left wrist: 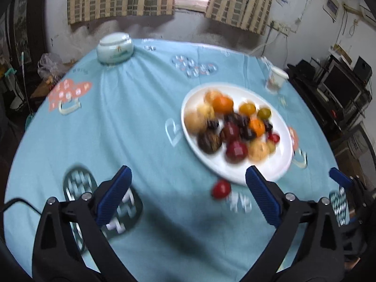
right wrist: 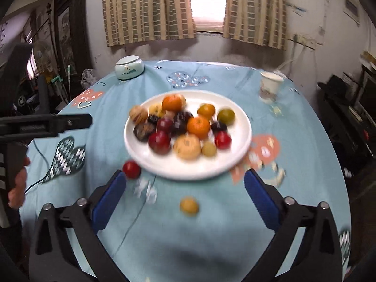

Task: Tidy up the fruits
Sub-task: 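Move both open tools back toward the red tomato and yellow fruit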

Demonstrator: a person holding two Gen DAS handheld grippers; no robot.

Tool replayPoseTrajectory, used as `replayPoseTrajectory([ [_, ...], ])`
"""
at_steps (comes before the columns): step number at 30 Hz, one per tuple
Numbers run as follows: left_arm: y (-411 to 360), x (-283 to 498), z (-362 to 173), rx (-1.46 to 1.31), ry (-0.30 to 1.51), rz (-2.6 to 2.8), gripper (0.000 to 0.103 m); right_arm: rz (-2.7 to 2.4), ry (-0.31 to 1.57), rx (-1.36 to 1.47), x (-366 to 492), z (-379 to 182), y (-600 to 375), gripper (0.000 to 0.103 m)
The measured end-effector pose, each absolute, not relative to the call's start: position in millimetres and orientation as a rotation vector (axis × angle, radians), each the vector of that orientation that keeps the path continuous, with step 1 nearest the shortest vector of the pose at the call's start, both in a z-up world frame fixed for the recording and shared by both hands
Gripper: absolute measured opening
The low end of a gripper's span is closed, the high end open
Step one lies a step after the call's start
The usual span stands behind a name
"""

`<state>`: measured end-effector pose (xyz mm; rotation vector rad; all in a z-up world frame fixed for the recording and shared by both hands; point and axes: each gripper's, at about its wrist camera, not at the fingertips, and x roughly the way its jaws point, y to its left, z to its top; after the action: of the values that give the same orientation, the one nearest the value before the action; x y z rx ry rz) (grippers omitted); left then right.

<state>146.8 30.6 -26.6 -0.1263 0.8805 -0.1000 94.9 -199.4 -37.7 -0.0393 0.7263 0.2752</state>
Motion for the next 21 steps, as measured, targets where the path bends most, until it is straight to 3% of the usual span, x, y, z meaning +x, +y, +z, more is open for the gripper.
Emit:
replayPoseTrajectory([
  [8,2,96,-56,-0.003,0.899,-0.097,0.099,0.197,0.802,0.013,64,-61,-210,0.102],
  [21,7,97,-60,-0.020,0.912,-0.075,0.099,0.208,0.873,-0.009,94,-81,-206,0.098],
])
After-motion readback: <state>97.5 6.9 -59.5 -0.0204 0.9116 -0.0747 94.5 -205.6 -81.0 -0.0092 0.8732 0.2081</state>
